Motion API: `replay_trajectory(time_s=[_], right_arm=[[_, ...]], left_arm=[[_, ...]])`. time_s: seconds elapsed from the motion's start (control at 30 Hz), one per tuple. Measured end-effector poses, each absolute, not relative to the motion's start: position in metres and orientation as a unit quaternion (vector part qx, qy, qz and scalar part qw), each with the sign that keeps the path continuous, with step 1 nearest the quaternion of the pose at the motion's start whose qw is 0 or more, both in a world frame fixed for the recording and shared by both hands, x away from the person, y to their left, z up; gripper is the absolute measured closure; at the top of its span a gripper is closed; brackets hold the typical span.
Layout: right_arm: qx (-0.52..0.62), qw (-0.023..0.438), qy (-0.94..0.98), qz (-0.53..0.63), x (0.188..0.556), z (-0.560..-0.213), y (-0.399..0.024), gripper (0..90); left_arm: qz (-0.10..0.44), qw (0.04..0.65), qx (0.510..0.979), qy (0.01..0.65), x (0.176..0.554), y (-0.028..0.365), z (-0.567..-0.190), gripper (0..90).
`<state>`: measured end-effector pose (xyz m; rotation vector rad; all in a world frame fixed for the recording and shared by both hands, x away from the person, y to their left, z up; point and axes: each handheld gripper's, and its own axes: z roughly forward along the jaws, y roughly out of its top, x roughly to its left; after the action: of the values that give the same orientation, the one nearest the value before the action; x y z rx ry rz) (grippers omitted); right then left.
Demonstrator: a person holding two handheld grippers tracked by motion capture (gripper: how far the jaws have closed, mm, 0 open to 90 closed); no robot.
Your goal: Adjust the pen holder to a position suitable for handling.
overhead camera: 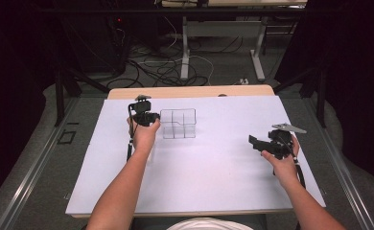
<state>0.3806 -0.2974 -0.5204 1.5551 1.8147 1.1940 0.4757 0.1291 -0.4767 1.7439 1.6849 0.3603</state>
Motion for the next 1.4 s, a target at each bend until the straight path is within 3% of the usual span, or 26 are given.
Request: replay_trajectory(time_s=[1.4], right_arm=[[0.567, 0.227, 0.661, 0.437, 0.382, -0.522, -0.296, 13.6]], left_arm=[[0.132, 0.355, 0.673, 0.635, 0.482, 0.084, -0.479, 90.0]])
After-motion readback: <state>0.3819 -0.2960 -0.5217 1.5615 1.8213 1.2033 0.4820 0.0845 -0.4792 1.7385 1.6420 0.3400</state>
